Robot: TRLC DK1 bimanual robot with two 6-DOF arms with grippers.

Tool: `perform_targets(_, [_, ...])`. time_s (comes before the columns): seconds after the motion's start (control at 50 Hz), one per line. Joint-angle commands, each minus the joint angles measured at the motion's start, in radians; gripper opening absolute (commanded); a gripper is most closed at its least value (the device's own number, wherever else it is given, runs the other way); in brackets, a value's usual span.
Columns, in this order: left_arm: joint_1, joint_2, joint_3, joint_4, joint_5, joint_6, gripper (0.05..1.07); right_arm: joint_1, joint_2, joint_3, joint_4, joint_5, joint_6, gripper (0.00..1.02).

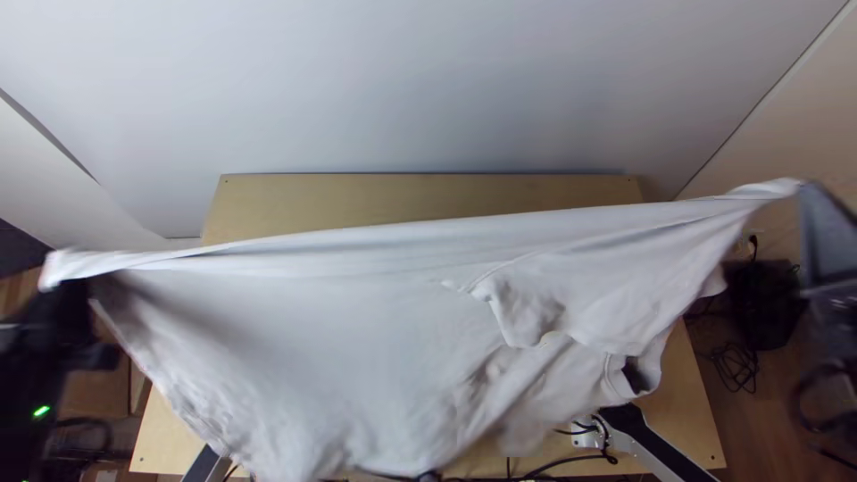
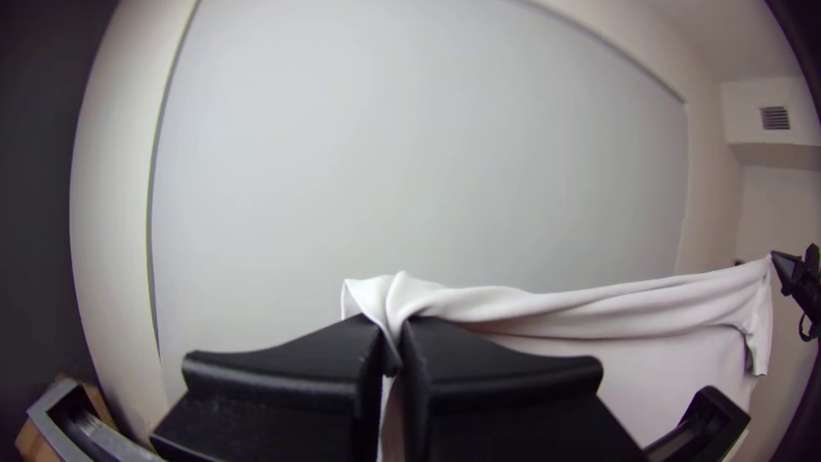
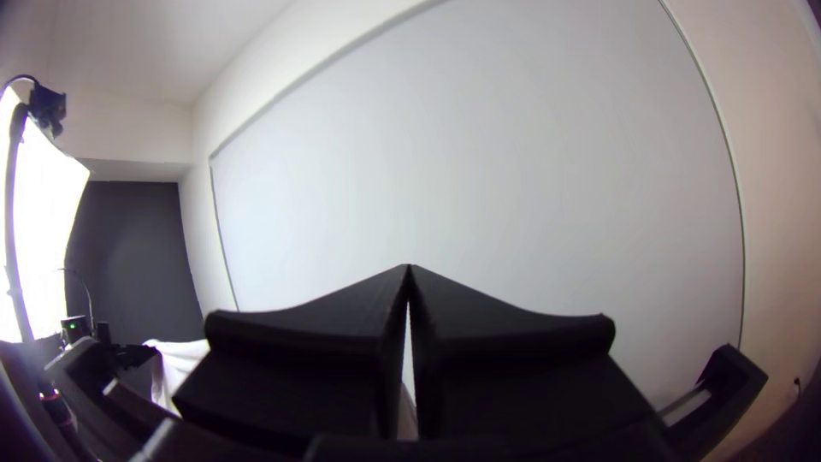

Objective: Fold the t-shirt

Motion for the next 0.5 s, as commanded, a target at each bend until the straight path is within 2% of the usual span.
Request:
perform_targets(0.0, [-0.024,-0.042,-0.237,-0.009,0.02,-0.041,0.08,0.001,-0.054,-0.243,0.056,0.031,0.06,0.02])
perform_targets(0.1, [-0.028,-0.085,-0.5,0.052,0.098,-0.038,0.08,0.016,-0.092,-0.487,0.151,0.03,0.086,0.02])
perform_targets(0.24, [-0.042,-0.059,-0.783,0.21,0.136,-0.039,0.08,0.013,-0.087,-0.765,0.273,0.011,0.146,0.02])
perform_targets(0.38, [-0.044,0.096,-0.928,0.388,0.155,-0.036,0.08,-0.001,-0.002,-0.96,0.436,0.001,0.189,0.02])
perform_targets(0.48, [-0.024,0.254,-0.948,0.518,0.176,-0.036,0.08,-0.021,0.123,-1.006,0.53,0.001,0.213,0.02])
